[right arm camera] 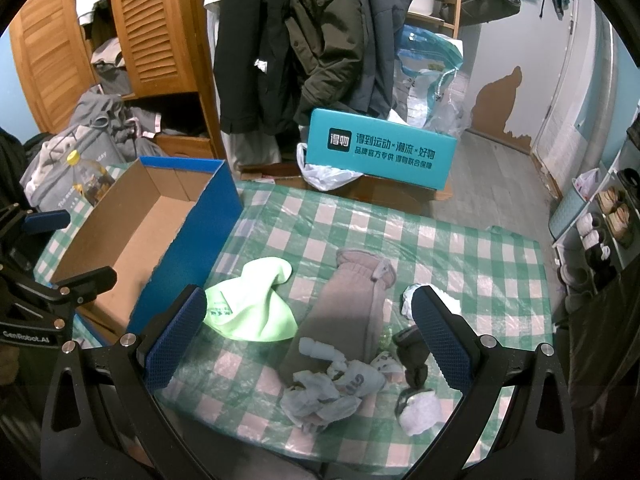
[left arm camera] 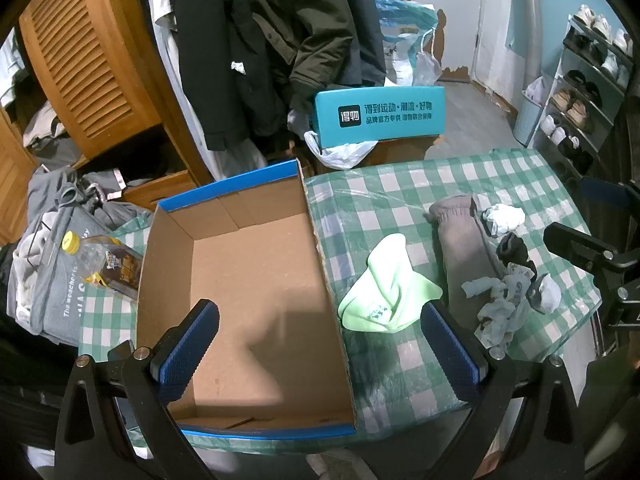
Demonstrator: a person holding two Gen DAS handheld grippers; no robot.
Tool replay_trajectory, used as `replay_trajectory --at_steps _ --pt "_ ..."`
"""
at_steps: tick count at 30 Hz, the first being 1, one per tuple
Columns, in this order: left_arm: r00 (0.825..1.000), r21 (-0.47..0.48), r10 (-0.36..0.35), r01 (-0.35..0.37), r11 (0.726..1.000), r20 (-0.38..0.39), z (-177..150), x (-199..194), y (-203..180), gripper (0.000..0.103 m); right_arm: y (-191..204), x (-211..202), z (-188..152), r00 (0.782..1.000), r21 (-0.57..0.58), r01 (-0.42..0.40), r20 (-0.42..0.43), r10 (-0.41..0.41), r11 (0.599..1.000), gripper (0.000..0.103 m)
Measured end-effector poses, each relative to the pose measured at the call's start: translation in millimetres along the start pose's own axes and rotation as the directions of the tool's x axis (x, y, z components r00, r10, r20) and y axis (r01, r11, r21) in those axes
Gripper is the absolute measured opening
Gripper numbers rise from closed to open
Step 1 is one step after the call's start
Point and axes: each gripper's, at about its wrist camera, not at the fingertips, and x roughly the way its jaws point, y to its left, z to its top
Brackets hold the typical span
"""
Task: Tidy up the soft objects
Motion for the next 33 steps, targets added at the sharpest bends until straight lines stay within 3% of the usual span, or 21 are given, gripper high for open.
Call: replay_trajectory --at_steps 33 --pt "1.000 0.012 0.006 -0.006 1.000 -0.008 -4.6 -1.0 -4.0 0.102 -9.9 -4.0 -1.9 1.000 0.002 0.003 -0.004 -0.003 1.000 0.101"
